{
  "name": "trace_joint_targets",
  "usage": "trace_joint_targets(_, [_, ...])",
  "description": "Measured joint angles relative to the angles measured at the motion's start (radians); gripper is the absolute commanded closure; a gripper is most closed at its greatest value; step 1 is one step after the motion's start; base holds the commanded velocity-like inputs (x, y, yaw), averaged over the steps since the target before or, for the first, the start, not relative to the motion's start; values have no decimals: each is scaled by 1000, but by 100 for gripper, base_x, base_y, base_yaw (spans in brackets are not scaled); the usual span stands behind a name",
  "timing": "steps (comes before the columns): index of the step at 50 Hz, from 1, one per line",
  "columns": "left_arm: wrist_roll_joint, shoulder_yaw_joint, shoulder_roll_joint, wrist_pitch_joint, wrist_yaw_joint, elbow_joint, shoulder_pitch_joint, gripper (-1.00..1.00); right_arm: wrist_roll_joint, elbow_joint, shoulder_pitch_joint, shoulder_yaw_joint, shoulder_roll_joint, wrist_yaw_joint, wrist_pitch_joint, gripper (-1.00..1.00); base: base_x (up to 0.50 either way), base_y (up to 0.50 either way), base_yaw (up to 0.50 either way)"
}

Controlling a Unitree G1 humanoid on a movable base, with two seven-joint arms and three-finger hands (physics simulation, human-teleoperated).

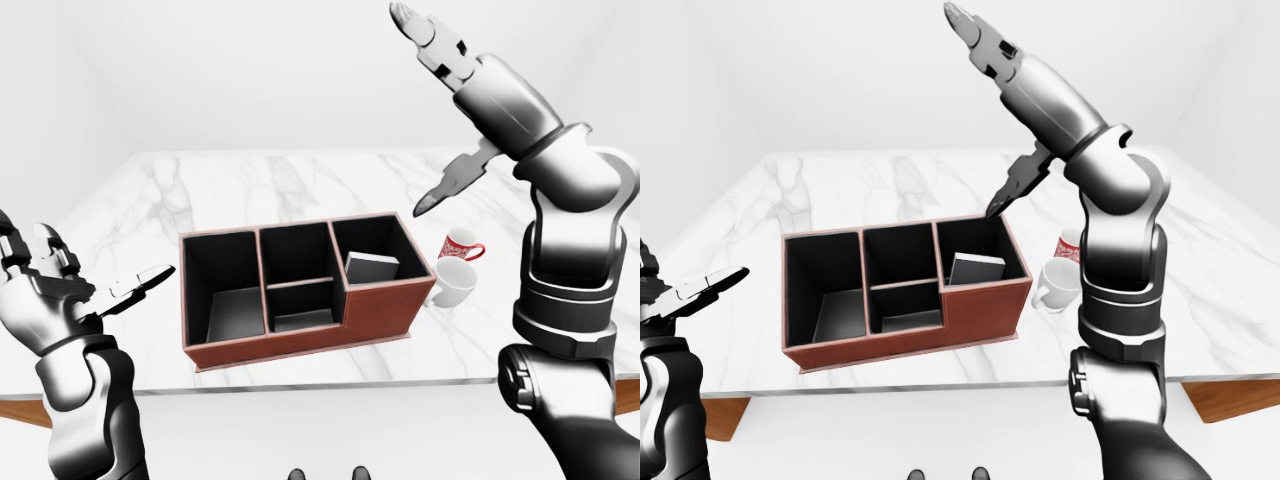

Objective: Pick up the book and place it in the right compartment of the caddy.

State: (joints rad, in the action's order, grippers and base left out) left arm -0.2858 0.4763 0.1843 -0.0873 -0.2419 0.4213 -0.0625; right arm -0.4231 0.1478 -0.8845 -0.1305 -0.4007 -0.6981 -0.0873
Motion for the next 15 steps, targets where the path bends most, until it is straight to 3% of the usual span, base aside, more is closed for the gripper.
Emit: trace_joint_targets(15, [-1,0,1,0,-1,1,-2,-100,56,215,-17,-21,-22,0,0,-100,0,0,0])
